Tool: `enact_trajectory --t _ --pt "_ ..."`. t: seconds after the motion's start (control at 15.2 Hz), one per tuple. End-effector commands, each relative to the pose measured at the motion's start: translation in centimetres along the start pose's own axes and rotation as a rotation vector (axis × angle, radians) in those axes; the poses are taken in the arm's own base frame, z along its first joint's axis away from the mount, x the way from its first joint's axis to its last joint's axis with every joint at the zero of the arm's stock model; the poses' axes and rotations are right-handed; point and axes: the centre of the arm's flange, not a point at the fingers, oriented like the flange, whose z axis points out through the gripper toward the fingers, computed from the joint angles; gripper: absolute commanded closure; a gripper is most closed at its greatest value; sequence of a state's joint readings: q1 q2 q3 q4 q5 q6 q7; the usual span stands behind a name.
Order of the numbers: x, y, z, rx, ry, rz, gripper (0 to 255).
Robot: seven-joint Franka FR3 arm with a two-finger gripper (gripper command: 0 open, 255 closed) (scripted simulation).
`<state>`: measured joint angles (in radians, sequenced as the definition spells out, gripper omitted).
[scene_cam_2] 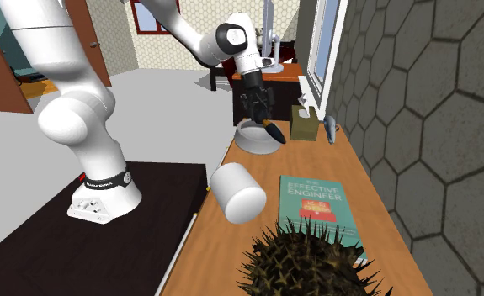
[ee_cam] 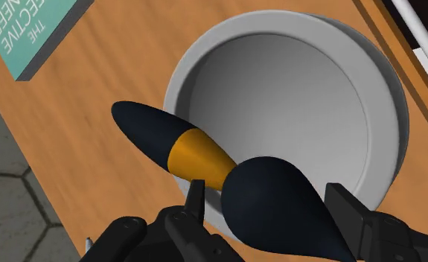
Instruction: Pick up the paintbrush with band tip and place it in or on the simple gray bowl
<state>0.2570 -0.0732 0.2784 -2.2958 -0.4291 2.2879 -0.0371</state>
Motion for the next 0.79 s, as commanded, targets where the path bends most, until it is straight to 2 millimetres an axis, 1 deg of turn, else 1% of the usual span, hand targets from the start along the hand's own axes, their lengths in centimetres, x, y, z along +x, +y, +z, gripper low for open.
enact_trajectory --t 0.0,0.4,0.46,0.73 --pt "-0.43 -0.11 1.72 0.012 -0.034 0.004 255" --pt "-0.43 -0.11 1.72 0.012 -0.034 0.004 255" --pt "-0.46 -0.35 1.78 0.011 -0.034 0.004 0" --pt "-0.52 -0.38 1.65 0.011 -0.035 0.004 0"
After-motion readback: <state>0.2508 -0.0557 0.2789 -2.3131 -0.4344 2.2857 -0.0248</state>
